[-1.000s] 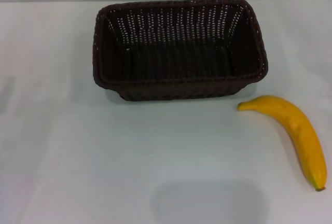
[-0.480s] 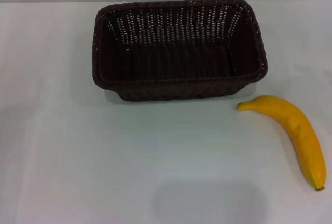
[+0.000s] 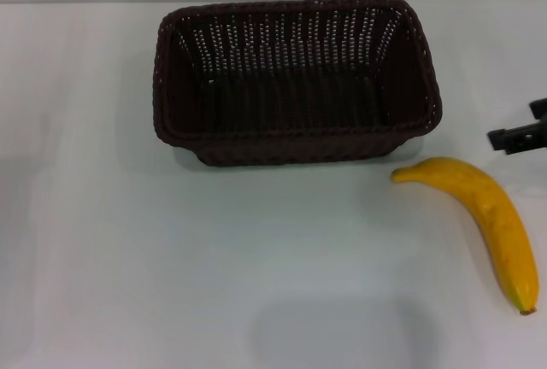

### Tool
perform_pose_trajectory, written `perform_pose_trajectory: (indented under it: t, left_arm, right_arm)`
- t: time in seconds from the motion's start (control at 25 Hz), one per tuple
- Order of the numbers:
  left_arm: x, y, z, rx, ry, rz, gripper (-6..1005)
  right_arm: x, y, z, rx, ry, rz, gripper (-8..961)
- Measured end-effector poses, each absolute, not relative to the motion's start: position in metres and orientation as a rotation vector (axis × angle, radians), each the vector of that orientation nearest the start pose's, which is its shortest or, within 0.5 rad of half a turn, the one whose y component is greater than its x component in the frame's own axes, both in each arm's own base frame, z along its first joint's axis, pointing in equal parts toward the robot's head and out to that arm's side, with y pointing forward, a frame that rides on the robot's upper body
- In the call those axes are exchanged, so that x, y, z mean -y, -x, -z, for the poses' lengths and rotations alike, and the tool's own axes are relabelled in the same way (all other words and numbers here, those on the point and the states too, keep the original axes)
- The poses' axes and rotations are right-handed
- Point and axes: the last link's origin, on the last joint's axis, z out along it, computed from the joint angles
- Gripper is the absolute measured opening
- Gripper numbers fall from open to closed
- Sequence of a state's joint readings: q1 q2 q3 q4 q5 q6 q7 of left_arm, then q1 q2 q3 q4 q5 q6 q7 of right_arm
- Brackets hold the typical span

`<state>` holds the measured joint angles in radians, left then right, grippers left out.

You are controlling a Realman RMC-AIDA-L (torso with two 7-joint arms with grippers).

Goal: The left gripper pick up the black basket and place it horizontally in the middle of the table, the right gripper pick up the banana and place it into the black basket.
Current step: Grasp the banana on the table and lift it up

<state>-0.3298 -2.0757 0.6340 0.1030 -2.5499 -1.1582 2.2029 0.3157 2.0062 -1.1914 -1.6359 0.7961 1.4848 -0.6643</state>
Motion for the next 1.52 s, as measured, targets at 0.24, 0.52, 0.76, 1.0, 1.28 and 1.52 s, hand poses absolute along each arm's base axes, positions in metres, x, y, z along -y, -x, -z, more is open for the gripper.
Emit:
perform_pose_trajectory:
  t: [0.24, 0.52, 0.76, 1.0, 1.28, 1.52]
  left_arm:
    - [-0.294, 0.408, -0.051, 1.112, 1.053, 1.084, 894]
    - [-0.296, 0.408, -0.050, 1.121, 1.053, 1.077, 895]
    - [-0.297, 0.407, -0.049, 1.120, 1.059, 1.077, 895]
    - [-0.301, 0.403, -0.048, 1.118, 1.078, 1.081, 894]
    - [-0.302, 0.403, -0.047, 1.123, 1.080, 1.078, 895]
    - [-0.302, 0.403, -0.047, 1.130, 1.072, 1.078, 894]
  right_arm:
    - [-0.333, -0.162, -0.051, -0.807, 2.426, 0.280, 823]
    - [-0.332, -0.157, -0.019, -0.815, 2.434, 0.460, 823]
    - [-0.335, -0.171, -0.009, -0.873, 2.426, 0.499, 823]
    - [-0.342, -0.182, -0.005, -0.887, 2.401, 0.520, 823]
    - [-0.347, -0.195, 0.003, -0.909, 2.385, 0.586, 822]
    - [-0.352, -0.198, 0.008, -0.909, 2.387, 0.602, 822]
